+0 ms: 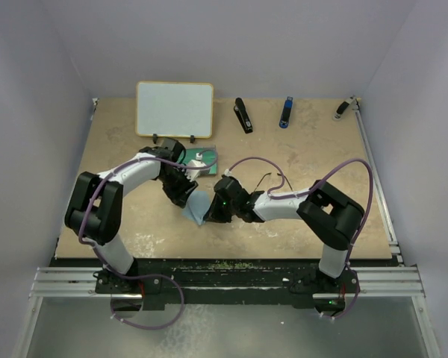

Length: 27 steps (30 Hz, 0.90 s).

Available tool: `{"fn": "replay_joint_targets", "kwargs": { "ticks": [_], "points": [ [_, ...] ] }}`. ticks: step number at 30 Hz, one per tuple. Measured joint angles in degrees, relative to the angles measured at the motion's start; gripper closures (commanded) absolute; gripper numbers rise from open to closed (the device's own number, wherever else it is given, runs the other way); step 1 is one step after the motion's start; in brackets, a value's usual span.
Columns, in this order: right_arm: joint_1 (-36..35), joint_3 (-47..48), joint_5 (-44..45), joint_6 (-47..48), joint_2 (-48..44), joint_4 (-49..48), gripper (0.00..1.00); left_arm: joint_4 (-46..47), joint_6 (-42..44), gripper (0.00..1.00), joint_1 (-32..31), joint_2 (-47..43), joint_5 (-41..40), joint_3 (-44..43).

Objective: Organize the sunglasses
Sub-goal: Fold the glasses cleaning cloth at the center of the board.

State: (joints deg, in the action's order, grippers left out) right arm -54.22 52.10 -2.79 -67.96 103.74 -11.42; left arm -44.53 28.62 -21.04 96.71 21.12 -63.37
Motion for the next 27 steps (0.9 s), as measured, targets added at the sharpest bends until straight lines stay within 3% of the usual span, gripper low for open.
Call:
{"fn": "replay_joint_targets", "kwargs": {
  "ticks": [8,27],
  "points": [
    [1.79,0.00,-2.03,-0.04,0.00,-1.90,1.00,0.48,-1.29,0.47,-0.68,4.13,-1.60,0.79],
    [3.58,0.00,-2.97,0.02,0.00,-2.29,1.00,1.66,-5.09,0.46,-6.91,4.31,-8.37,0.57]
  ]
}}
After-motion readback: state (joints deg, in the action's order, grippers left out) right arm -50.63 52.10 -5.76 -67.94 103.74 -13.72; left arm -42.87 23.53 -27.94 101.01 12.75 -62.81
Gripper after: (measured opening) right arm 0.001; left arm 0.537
